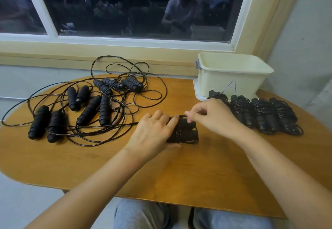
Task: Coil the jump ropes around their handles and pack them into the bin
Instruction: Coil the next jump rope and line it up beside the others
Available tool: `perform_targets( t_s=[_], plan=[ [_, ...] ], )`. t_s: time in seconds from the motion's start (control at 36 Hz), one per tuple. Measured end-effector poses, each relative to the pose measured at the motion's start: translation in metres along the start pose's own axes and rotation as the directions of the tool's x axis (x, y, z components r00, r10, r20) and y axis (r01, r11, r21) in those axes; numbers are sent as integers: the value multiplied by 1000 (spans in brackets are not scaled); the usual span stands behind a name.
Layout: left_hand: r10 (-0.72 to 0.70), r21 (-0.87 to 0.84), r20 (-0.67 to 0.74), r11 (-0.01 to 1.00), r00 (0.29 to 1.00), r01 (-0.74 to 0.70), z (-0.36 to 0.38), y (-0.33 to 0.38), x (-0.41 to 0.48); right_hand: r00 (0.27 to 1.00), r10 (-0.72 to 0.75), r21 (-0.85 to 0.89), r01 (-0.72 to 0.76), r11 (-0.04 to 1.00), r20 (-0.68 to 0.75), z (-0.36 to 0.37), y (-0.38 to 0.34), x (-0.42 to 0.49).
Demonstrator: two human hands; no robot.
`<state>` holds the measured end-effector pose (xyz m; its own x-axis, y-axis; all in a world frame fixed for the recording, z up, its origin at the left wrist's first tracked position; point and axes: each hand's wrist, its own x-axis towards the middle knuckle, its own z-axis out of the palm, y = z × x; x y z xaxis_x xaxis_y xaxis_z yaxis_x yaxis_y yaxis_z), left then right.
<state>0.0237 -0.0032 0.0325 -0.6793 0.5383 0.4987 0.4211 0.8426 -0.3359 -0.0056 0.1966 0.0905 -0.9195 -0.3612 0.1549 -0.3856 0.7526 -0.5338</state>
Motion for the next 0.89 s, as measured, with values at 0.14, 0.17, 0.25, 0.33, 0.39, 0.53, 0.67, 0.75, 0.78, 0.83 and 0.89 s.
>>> perform_targets(
  t_s=[0.14,0.17,0.25,0.33,0.39,0.53,0.67,0.75,0.78,0.83,0.89],
  plan=[
    [-123,-32,22,992,992,124,2,-6,1,1000,14,-56,-13,998,13,16,-6,-25],
    [-144,-41,29,989,989,145,2,-7,1,1000,23,-53,-23,998,5,19,-6,-28],
    [-207,-76,27,975,978,208,0,-8,3,999,43,-5,-44,999,-25,29,-4,-32],
    [-242,-123,23,962,970,243,-2,-11,6,997,37,82,-31,996,-70,36,0,-34],
    [-264,-153,36,952,964,266,-3,-13,7,996,42,138,-30,990,-79,40,3,-34],
    [-319,-279,65,904,946,324,-5,-16,7,995,87,302,-69,951,-46,49,8,-37],
    [-404,-459,156,779,902,428,-8,-15,6,988,130,440,-83,894,-79,60,6,-41],
    [-439,-549,187,695,879,464,-11,-11,6,977,183,523,-99,846,-111,66,5,-42],
    [-445,-578,195,668,874,470,-12,-10,6,972,202,553,-102,827,-122,68,5,-42],
    [-462,-635,218,603,860,484,-14,-9,7,962,239,602,-113,791,-134,73,5,-43],
    [-481,-682,254,526,839,508,-17,-9,9,951,283,663,-132,737,-124,80,3,-43]
  ],
)
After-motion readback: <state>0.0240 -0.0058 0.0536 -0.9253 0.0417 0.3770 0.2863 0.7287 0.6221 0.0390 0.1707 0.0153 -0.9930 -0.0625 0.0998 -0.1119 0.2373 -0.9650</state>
